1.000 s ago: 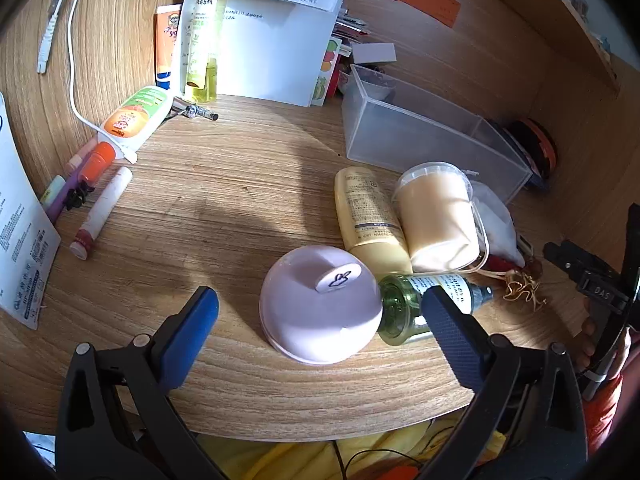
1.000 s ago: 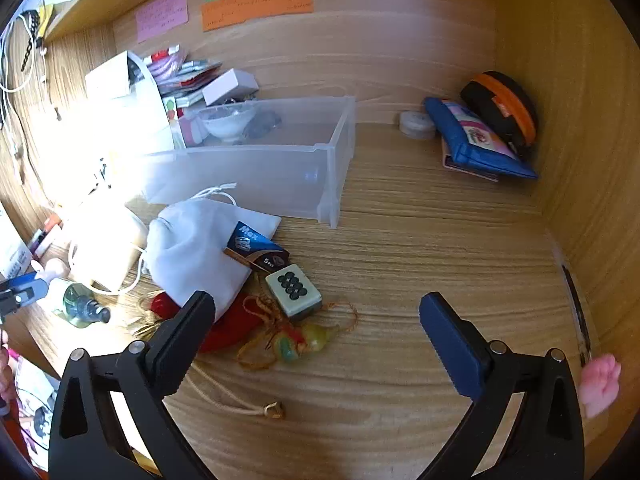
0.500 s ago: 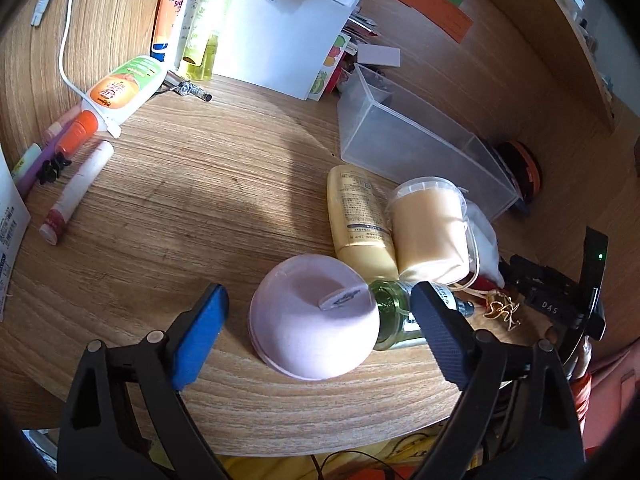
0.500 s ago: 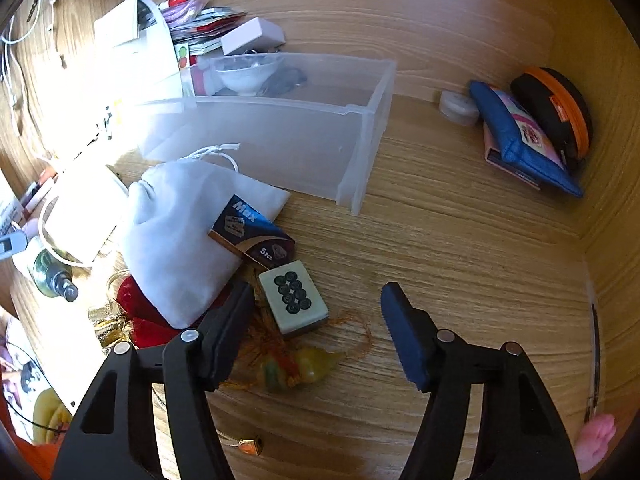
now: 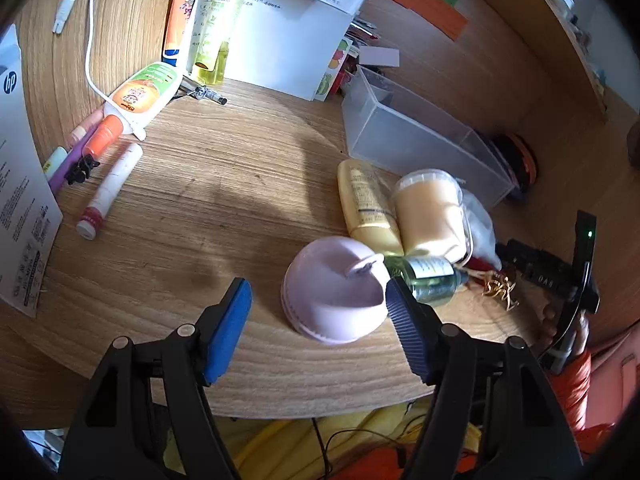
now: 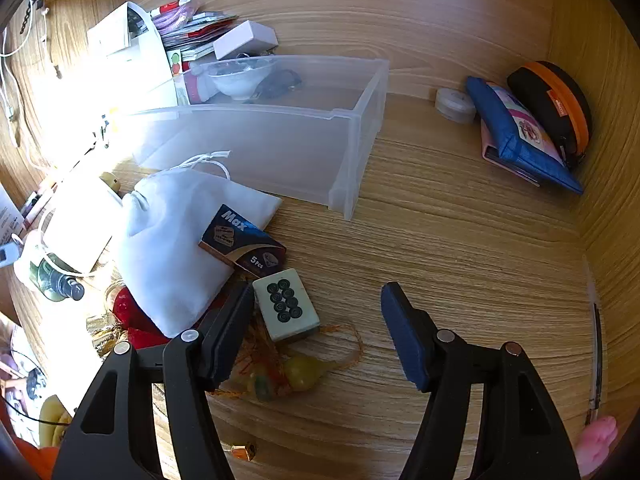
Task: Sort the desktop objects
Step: 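Grasp the pink round dome with left tool while right tool grasps white domino tile, then carry the pink dome with left tool while right tool drops domino into clear bin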
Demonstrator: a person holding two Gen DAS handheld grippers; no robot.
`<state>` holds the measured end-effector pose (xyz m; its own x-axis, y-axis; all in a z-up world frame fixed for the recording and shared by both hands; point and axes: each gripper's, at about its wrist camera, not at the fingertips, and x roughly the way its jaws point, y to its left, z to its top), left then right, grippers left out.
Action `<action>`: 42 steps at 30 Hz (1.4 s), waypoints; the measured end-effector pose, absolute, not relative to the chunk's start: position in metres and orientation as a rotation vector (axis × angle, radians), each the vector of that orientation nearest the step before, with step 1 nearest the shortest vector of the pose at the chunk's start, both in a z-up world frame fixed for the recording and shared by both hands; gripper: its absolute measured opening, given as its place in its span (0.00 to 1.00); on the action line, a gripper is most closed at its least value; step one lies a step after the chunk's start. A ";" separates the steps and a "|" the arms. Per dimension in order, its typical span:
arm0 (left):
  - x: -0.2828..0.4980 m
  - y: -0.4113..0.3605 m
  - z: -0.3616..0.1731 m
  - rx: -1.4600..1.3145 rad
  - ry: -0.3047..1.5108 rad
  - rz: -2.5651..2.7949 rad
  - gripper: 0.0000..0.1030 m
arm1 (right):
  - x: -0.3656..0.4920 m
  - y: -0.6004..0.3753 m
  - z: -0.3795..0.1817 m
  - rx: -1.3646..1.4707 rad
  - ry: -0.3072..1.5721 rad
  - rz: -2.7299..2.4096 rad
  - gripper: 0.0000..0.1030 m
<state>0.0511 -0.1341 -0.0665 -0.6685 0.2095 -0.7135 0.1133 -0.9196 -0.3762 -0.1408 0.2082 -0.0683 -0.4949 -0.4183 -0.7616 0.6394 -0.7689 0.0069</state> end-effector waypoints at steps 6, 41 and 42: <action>0.046 -0.121 -0.075 -1.302 -0.523 2.706 0.67 | -0.140 0.207 -0.069 1.043 0.402 -2.255 0.60; 0.017 -0.105 -0.052 -1.237 -0.290 2.962 0.62 | -0.141 0.213 -0.042 0.961 0.338 -2.223 0.22; 0.015 -0.104 -0.047 -1.220 -0.282 2.965 0.62 | -0.141 0.213 -0.039 0.953 0.334 -2.221 0.22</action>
